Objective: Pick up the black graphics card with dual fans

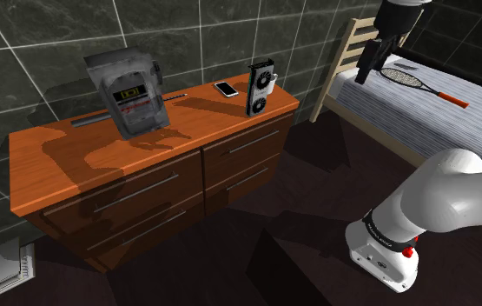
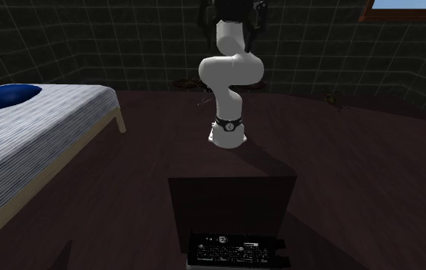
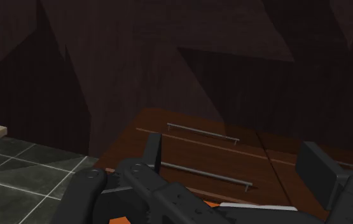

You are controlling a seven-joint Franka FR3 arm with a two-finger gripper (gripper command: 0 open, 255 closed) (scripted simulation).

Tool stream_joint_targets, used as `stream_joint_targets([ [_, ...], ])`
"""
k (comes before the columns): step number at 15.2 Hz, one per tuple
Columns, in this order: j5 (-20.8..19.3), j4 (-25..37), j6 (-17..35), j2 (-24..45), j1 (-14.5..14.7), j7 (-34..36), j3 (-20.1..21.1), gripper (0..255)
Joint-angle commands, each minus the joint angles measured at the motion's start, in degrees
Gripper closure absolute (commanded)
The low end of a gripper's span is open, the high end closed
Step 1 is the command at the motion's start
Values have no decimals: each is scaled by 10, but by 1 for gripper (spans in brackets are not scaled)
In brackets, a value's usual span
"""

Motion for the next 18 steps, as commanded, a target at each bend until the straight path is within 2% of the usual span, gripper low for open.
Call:
stream_joint_targets([
  [1,0,0,0,0,0,0,0,0],
  [6,-32,33,59,90,22,-115,-57,0],
  [10,-43,75,101,171,41,-206,-96,0],
  [18,-23,194,161,348,73,-389,-152,0],
])
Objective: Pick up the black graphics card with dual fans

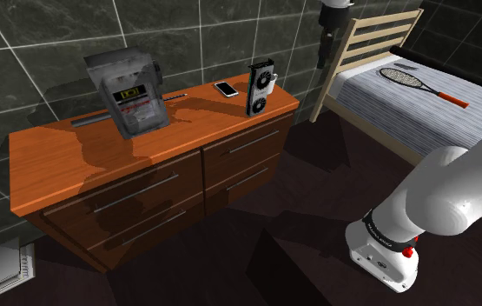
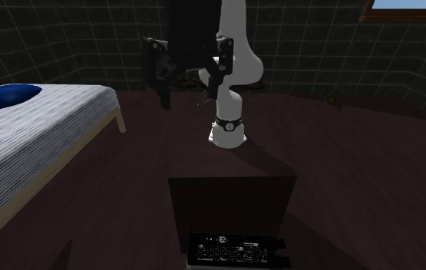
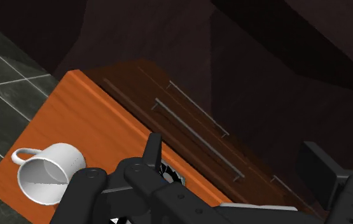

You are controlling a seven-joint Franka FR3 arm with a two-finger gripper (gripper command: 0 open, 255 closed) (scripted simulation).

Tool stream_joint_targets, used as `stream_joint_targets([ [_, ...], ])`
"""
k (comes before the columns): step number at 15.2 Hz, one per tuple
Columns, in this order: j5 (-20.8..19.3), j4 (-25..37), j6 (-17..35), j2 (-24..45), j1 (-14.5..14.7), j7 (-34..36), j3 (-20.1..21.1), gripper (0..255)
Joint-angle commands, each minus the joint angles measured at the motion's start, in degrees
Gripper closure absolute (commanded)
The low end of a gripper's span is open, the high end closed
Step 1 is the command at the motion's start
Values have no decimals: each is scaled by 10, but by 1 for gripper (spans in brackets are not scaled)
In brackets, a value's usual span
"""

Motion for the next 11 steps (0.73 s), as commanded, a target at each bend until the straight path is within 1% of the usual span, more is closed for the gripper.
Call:
stream_joint_targets([
  [1,11,36,12,48,6,-49,-11,0],
  [6,46,136,24,165,11,-160,-21,0],
  [11,81,253,17,283,4,-259,-12,0],
])
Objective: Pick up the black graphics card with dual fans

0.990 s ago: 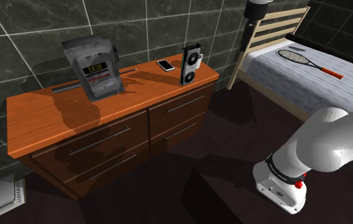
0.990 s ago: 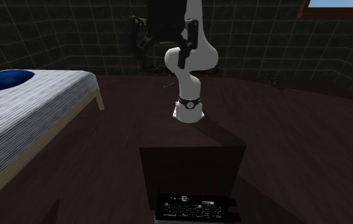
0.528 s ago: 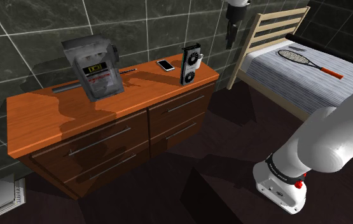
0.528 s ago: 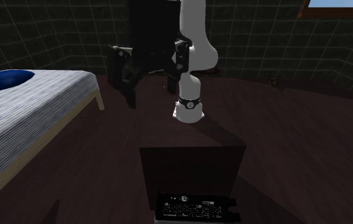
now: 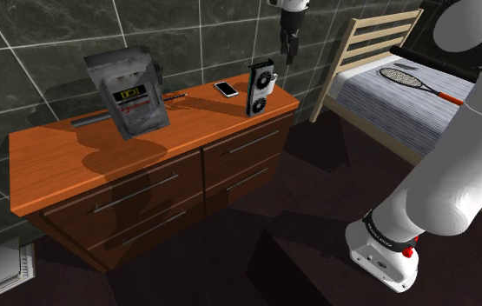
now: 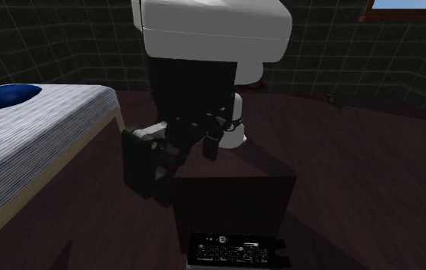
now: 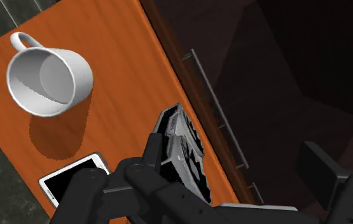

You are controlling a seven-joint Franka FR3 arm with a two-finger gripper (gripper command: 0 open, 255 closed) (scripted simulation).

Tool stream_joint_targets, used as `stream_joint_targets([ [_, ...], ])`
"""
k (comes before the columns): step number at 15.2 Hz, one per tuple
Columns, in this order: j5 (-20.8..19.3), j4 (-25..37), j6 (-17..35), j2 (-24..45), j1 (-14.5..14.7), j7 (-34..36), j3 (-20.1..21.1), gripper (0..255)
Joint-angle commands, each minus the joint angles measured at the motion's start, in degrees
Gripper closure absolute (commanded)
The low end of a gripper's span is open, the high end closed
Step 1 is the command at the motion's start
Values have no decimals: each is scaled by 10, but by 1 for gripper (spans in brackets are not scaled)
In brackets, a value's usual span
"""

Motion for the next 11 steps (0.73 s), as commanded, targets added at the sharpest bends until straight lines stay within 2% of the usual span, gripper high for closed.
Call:
stream_joint_targets([
  [1,13,50,-4,49,-5,-40,6,0],
  [5,30,146,-22,130,-14,-96,22,0],
  [11,29,101,23,130,-12,-93,23,0],
])
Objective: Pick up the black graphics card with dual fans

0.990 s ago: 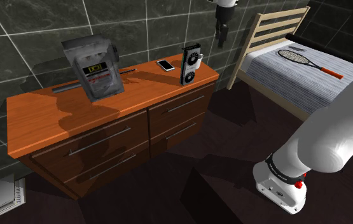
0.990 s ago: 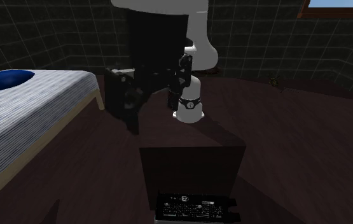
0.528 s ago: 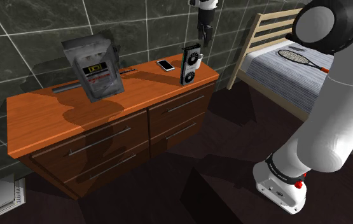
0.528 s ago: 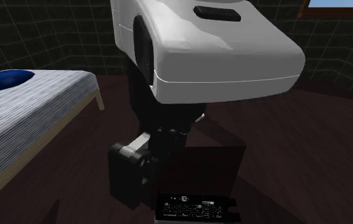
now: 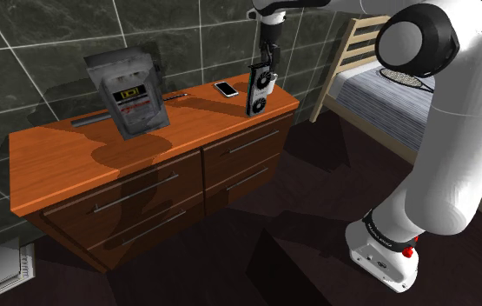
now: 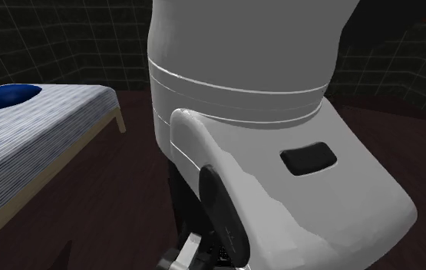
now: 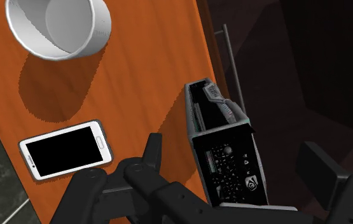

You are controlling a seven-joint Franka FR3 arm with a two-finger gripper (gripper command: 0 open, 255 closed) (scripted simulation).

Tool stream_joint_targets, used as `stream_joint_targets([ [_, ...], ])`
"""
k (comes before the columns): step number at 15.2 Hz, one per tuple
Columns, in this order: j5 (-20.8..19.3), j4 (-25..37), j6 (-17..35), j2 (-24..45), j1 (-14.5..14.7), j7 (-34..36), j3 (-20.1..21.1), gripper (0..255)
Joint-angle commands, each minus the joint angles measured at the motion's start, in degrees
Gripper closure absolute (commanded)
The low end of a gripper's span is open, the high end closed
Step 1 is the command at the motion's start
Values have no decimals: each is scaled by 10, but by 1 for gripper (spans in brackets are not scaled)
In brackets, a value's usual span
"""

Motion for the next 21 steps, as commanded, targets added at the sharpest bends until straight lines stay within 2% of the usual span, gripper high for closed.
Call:
stream_joint_targets([
  [1,0,-20,20,0,1,1,0,0],
  [3,0,-20,20,0,1,1,0,0],
  [4,0,-17,19,2,0,0,0,255],
  [13,0,-20,20,0,1,1,0,255],
  [21,0,39,-41,-2,-2,-3,-1,255],
])
